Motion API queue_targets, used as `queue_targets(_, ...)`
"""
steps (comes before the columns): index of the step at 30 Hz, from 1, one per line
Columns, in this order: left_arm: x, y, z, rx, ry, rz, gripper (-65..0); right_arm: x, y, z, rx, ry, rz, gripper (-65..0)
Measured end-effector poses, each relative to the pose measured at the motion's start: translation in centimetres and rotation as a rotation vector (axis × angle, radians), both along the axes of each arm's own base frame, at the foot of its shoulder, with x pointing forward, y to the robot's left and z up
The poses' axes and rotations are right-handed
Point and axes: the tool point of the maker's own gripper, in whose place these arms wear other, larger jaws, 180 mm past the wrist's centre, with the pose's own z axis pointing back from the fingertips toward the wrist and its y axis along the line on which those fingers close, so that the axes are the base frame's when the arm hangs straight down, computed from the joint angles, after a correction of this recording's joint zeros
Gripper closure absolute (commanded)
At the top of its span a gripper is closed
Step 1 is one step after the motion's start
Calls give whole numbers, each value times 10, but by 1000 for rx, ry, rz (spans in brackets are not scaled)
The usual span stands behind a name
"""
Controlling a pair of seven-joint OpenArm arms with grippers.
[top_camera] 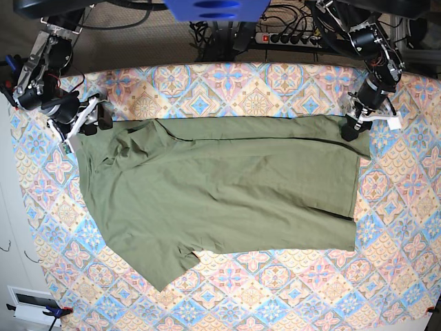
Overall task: Layout the t-shirt on the table in an organized manner, then fold the t-shirt properly
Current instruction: 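Move the left gripper back to the shirt's shoulder corner and grasp, then hold both shoulder corners and drag the shirt taut toward the robot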
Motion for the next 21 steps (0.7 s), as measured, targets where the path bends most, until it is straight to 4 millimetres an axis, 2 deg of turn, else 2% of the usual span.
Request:
queue_targets(2, 0, 0, -1, 6, 9, -4, -14, -6, -1, -8, 12, 30, -10, -281)
queue_targets(3, 0, 0, -1, 6, 6, -2, 0, -10, -2, -16, 19, 58, -18, -281)
queue_targets(5, 0, 0, -1, 7, 8, -3, 0, -16, -7, -28, 34, 99, -44, -282)
queue_targets(10, 0, 1, -1, 7, 7, -3, 0, -30, -30, -44, 79, 144, -168, -285)
queue_targets(16, -1, 0, -1, 2, 9, -5, 0, -34, -39, -53, 168, 140, -257, -292)
queue_targets(18, -2, -1, -1, 0, 13, -13, 0, -30, -40, -54, 211, 127, -286, -321)
queue_targets(21, -3, -3, -2, -6, 18, -24, 0, -7, -41, -51, 239, 94, -303, -363)
